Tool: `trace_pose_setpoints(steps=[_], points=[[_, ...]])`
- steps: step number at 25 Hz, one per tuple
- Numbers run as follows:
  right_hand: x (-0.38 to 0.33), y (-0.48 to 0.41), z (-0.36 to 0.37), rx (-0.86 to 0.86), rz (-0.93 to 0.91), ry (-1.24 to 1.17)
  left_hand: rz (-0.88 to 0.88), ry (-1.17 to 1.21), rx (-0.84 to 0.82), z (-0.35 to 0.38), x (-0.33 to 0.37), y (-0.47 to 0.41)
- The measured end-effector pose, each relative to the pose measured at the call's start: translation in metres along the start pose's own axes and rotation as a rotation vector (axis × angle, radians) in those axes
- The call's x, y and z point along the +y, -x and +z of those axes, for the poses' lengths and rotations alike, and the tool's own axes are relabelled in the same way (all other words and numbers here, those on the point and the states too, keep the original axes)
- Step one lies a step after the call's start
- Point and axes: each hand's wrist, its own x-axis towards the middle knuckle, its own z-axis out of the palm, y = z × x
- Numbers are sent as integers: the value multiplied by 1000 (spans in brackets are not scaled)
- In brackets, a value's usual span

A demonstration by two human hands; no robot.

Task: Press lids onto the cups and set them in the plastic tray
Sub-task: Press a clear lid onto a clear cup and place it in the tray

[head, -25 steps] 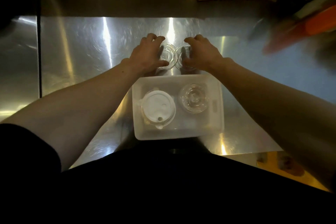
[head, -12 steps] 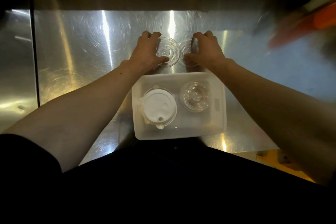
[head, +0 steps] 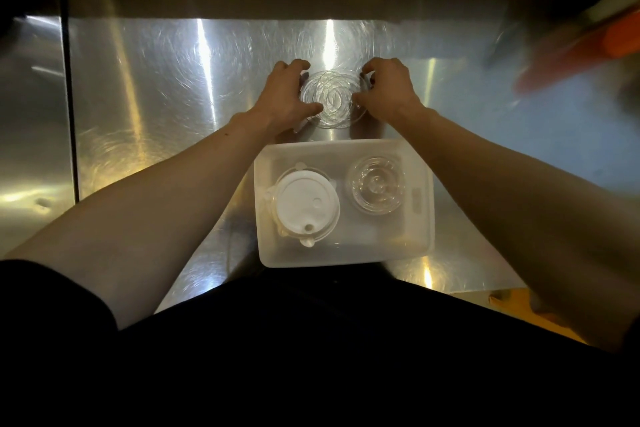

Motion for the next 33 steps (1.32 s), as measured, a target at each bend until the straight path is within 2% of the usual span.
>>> trace_pose_setpoints(steps=[9, 13, 17, 33], points=[[-6, 1, 1, -26, 62, -129, -86, 43, 88, -7, -3, 1], [-7, 2, 2, -52, 64, -182, -153, 227, 77, -6, -3, 2], [-6, 2, 1, -58, 96, -216, -176, 274, 85, -6, -1, 4], [-7, 0, 7, -39, 78, -98, -136, 138, 107, -6, 3, 5]])
